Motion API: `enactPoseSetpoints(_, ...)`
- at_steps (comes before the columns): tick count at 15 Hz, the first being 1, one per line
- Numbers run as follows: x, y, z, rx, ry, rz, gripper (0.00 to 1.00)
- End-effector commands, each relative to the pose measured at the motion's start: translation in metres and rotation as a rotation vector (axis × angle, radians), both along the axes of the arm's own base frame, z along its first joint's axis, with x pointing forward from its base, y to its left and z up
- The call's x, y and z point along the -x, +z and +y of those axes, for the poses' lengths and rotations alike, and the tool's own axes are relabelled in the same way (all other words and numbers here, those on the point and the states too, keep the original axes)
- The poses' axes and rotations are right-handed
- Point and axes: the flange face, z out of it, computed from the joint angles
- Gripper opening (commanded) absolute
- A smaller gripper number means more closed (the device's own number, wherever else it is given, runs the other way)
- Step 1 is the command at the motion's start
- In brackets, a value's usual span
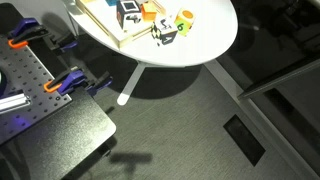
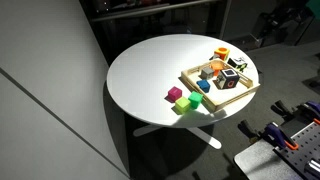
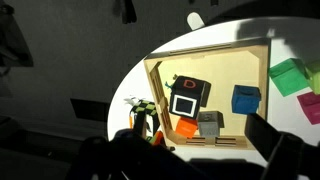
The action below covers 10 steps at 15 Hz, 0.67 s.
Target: Pick up the pink block and put it on the tray
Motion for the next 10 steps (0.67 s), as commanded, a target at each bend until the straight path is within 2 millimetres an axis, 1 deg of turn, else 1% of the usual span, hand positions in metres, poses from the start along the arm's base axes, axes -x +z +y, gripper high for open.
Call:
enactPoseSetpoints(1,0.000,0.000,0.000,0.000,0.000,0.001,1.00)
enactPoseSetpoints(6,-0.014,-0.001,-0.006,-0.032,0.004,0.027,1.00)
enactPoseSetpoints(10,-0.035,-0.002,-0.010,-0.068,0.010,0.050,1.00)
